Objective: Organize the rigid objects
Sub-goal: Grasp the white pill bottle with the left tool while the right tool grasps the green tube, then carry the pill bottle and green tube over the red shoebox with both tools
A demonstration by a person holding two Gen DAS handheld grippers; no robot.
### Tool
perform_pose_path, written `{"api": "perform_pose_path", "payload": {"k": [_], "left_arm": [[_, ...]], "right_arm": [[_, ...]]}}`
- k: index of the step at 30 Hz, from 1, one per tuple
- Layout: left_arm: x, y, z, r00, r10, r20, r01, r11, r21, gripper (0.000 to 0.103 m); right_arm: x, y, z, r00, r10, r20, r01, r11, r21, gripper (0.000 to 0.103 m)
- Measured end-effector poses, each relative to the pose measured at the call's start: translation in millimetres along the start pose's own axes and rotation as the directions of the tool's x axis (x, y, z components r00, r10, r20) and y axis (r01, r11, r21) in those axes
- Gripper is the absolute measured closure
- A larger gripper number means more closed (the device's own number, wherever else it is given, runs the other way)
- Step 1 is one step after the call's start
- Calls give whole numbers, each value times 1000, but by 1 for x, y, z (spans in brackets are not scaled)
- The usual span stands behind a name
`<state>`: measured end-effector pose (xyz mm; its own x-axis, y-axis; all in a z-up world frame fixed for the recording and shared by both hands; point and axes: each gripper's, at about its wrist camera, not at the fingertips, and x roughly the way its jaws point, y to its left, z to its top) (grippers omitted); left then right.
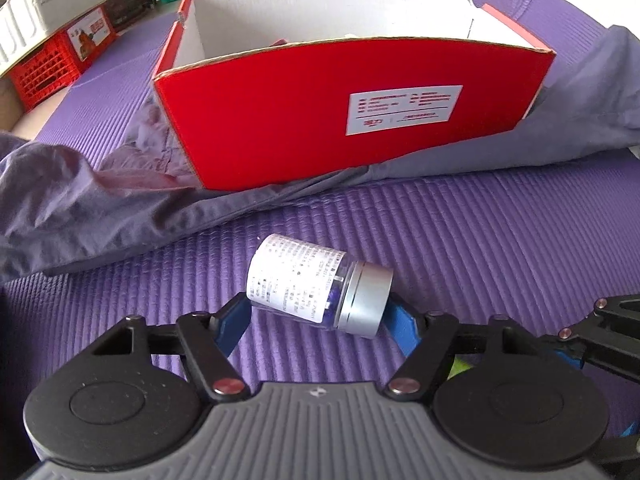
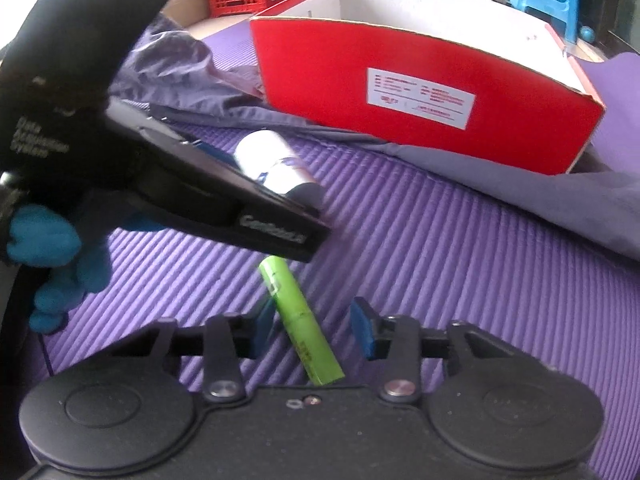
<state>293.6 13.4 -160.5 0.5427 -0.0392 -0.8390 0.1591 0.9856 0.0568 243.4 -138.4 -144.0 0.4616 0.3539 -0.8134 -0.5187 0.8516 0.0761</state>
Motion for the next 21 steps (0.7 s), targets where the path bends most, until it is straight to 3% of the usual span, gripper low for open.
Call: {"api": "perform_pose_path", "payload": {"k": [2,5,21], "left_arm": [[-2,3,0,1000,-1,0,1,1000,-16,30],[-5,7,1,1000,14,-8,-15,999,-43,30],[-59,5,4,999,-29,32,32,996,-88,30]], "right_arm": [[0,-3,0,1000,-15,0,15,1000,10,87],[-3,-10,0,1000,14,-6,-14,999,52,88],[-45,-17,4,999,-3,34,-2,989,150,88]]}}
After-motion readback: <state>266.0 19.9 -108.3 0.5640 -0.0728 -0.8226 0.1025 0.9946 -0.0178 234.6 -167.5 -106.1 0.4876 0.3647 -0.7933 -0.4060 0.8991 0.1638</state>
